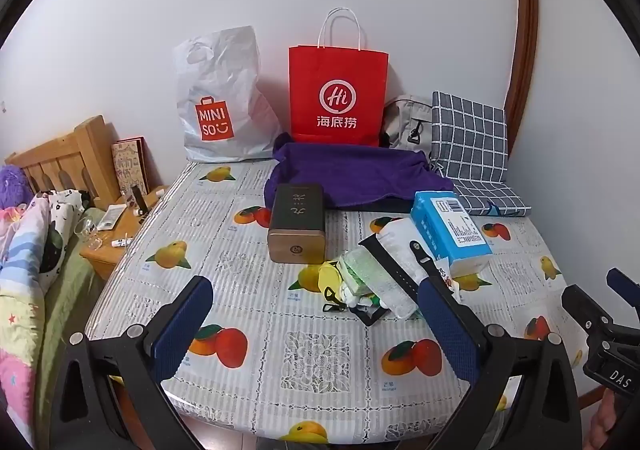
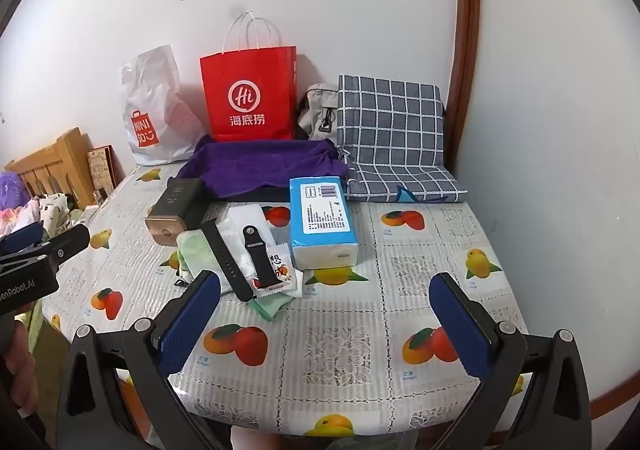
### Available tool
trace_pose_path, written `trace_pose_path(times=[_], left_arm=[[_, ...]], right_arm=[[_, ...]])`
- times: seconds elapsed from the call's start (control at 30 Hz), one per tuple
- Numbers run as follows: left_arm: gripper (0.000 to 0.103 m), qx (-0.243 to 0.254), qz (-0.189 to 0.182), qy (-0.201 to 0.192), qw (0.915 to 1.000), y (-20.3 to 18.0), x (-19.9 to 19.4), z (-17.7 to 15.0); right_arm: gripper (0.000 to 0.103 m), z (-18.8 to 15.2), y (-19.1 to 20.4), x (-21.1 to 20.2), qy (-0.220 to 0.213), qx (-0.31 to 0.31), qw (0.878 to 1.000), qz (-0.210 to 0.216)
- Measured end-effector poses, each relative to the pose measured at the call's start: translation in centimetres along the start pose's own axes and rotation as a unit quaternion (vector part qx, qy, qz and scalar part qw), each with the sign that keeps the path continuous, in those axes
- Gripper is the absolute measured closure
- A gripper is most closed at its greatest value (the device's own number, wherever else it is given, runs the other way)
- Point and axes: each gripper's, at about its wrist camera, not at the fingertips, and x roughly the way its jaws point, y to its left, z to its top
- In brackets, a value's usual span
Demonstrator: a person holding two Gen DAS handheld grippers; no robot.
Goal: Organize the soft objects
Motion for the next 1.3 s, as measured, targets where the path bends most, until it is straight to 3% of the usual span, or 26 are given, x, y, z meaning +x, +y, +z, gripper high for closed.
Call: trace_pose_path(times=[1.3], left_arm=[[0.000, 0.011, 0.008, -0.011, 0.9998, -0.3, -1.8, 1.2]], right_arm=[[0.000, 0.3, 0.0, -1.1, -0.007, 0.007, 1.000, 0.004]])
